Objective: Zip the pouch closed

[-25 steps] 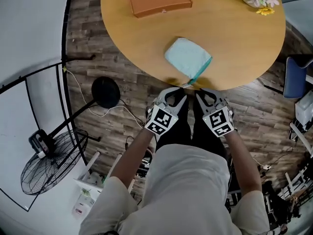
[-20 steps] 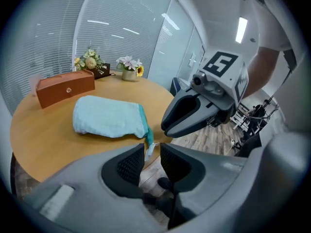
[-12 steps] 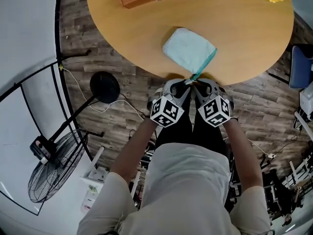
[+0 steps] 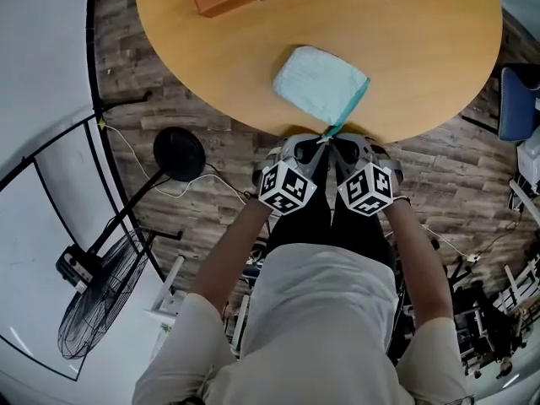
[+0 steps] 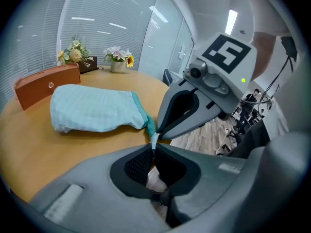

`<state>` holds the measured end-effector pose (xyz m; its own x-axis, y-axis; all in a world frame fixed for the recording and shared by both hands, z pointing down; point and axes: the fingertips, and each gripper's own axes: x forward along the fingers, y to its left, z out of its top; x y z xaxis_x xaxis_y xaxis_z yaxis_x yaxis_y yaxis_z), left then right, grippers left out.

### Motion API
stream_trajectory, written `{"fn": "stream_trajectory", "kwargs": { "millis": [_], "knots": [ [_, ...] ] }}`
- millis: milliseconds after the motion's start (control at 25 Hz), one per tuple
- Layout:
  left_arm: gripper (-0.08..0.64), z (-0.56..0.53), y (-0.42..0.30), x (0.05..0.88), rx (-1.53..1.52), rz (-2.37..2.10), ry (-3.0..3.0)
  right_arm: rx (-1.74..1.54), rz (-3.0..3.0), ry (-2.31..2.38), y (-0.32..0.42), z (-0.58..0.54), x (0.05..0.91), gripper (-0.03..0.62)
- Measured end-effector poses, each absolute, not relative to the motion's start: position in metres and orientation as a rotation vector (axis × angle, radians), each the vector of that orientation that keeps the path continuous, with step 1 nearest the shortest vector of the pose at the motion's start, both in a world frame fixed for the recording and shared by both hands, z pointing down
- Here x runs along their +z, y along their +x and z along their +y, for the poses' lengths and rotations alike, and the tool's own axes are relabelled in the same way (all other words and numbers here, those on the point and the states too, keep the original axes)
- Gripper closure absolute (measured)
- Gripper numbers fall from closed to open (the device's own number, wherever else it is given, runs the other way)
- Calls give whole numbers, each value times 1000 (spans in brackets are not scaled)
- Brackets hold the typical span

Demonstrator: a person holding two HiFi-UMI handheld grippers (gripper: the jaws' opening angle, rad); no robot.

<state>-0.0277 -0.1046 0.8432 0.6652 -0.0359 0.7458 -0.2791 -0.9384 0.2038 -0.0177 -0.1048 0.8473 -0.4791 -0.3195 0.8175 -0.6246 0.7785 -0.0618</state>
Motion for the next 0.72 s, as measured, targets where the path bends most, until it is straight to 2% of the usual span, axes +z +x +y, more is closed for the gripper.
{"fn": "stream_trajectory", "kwargs": {
  "millis": [320, 720],
  "knots": [
    [537, -111, -31, 821, 1116, -198, 2536, 668, -2163, 708, -17, -112, 825, 591],
    [538, -124, -47, 781, 1112, -187, 2533, 666, -2115, 747, 0, -129, 792, 591]
  ]
}}
